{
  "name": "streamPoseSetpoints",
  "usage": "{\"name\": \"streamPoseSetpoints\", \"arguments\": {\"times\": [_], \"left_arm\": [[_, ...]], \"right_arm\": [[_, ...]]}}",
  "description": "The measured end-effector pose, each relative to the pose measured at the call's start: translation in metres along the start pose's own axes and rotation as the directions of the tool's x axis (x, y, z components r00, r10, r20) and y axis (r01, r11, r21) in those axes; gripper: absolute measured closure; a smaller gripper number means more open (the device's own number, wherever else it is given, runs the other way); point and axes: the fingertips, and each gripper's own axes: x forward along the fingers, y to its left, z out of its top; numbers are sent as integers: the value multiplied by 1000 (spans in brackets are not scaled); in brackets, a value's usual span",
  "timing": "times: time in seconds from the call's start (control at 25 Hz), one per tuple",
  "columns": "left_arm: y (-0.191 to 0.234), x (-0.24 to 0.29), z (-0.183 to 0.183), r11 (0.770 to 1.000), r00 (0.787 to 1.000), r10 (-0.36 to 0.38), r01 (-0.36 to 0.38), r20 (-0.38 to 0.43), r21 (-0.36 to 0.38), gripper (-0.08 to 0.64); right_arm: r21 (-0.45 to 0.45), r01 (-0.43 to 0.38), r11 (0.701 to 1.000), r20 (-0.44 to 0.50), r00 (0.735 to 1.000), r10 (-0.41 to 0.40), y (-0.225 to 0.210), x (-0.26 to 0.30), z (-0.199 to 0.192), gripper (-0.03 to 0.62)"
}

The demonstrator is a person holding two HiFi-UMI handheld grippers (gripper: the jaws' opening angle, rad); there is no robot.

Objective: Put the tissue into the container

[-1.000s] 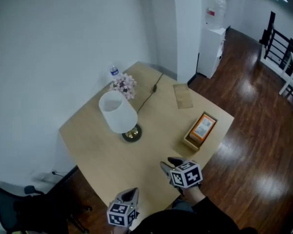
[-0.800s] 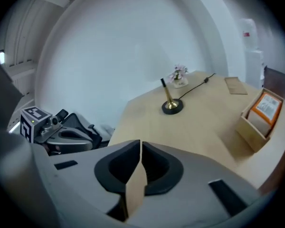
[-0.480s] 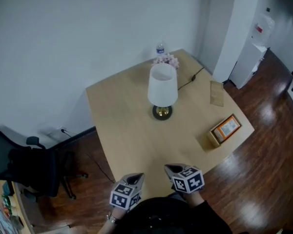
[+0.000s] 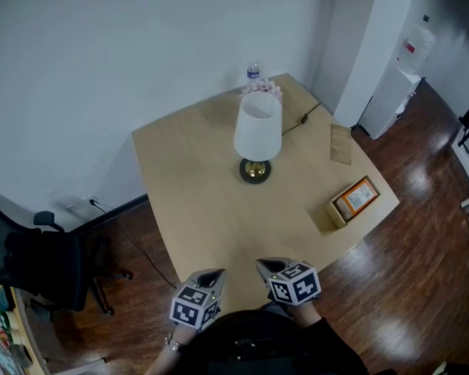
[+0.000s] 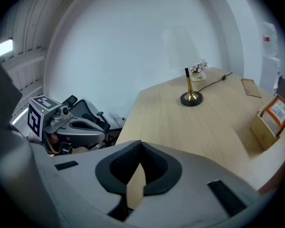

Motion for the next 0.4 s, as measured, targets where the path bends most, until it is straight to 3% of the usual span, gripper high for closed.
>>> {"name": "streamPoseSetpoints", "arguments": {"times": [0.4], "left_arm": [[-5,7,5,999,1000,-20,20,3,25,568]], "right_arm": [[19,29,999,9,1000,-29,-9,-7,-2,609]]}}
